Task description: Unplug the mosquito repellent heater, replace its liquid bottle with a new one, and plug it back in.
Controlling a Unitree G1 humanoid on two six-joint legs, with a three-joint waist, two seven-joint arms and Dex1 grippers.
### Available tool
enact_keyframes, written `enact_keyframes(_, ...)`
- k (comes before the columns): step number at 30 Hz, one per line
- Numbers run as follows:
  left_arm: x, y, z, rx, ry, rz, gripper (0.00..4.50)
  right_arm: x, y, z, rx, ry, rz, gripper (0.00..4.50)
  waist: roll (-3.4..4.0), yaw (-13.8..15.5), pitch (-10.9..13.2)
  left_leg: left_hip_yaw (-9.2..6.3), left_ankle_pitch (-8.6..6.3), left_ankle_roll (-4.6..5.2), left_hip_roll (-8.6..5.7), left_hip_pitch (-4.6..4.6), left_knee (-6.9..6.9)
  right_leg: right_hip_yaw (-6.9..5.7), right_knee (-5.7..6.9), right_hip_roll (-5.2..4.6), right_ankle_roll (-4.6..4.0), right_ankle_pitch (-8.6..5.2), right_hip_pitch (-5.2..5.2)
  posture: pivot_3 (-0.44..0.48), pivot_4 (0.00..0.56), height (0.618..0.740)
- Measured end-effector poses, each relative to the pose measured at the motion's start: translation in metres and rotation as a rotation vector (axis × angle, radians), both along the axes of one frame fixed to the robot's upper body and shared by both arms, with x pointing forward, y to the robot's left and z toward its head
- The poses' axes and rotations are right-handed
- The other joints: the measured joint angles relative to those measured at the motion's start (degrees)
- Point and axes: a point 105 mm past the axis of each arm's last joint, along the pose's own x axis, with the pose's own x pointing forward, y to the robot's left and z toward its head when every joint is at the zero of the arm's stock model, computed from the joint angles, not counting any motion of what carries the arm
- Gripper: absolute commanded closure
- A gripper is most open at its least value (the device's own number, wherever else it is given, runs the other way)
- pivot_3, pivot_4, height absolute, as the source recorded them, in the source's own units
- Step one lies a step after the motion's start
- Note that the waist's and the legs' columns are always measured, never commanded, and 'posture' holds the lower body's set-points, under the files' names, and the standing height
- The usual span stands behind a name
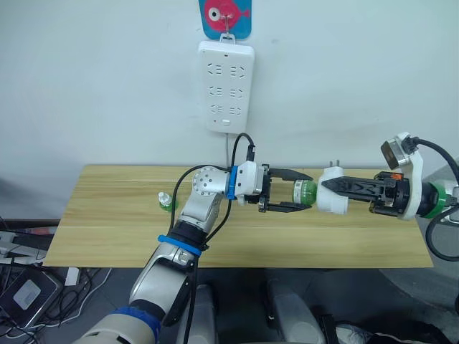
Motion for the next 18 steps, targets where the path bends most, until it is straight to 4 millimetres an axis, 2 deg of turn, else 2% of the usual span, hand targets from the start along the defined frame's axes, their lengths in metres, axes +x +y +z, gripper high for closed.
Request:
enact_keyframes(3, 0.0001, -0.0004, -0.0003, 0.002, 0.006, -0.001, 2.2, 0.0001, 0.0, -0.0004, 0.0, 0.001, -0.002, 1.36, 0.0, 0.0, 0.0, 0.0, 0.0, 0.0, 0.0, 0.0, 0.01, -0.01, 0.0, 0.0, 0.0, 0.0, 0.0, -0.131, 0.242, 0.74)
enact_keyframes(7, 0.0014, -0.0008, -0.001, -0.002, 0.021, 0.006, 2.2, -0.0016, 0.0033, 0.0003, -0.003, -0.016, 0.005, 0.05, 0.0, -0.01, 0.0, -0.01, 0.0, 0.0, 0.01, 0.0, 0.01, -0.01, 0.01, 0.0, 0.0, 0.0, 0.01, -0.13, 0.242, 0.74)
enact_keyframes(18, 0.0039, -0.0017, 0.0008, -0.013, 0.026, 0.023, 2.2, -0.0053, 0.0052, -0.0032, -0.009, -0.004, 0.021, 0.02, 0.0, 0.0, 0.0, -0.02, 0.0, 0.0, 0.0, 0.0, 0.04, -0.03, 0.01, 0.0, 0.0, 0.0, 0.03, -0.132, 0.245, 0.74)
